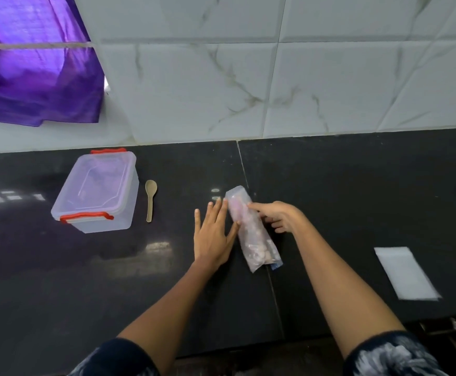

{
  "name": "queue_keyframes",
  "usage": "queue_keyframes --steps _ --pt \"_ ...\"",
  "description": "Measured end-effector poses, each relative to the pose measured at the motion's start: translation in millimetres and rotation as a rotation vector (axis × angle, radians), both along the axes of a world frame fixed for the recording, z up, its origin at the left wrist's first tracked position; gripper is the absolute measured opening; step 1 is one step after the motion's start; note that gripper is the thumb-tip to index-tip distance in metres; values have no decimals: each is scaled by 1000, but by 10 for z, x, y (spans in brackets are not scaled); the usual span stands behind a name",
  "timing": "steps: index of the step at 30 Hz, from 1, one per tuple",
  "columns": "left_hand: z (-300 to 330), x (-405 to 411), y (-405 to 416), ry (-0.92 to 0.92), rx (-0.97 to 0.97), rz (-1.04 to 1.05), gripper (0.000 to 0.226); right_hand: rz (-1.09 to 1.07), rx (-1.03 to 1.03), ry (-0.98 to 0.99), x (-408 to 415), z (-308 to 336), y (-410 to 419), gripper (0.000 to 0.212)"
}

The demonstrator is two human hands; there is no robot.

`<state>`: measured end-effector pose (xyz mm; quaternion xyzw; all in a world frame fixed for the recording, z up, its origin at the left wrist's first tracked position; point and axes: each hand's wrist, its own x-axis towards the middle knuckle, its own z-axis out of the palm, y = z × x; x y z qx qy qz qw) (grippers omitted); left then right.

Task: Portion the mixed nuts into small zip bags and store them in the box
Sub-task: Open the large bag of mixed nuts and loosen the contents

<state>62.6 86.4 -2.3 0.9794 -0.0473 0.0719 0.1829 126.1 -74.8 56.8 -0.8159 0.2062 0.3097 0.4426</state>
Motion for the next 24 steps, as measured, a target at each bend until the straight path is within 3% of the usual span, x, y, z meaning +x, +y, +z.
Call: queue_keyframes --steps 3,7,10,17,22,24 --pt "20 1 -23 -7 -228 -50 54 6 200 83 -10 91 25 56" --pt "56 -28 18 7 -606 75 39 4 183 40 -38 130 103 39" --pt "155 -28 54 75 -728 209 44 -14 244 63 -68 91 170 33" --pt "275 -23 99 221 -1021 290 42 34 430 47 -162 168 309 24" --pt "527 -26 81 255 -1254 289 53 -17 600 -122 -163 357 365 11" --pt "640 -7 79 157 -1242 278 51 -51 598 -211 -165 505 393 6"
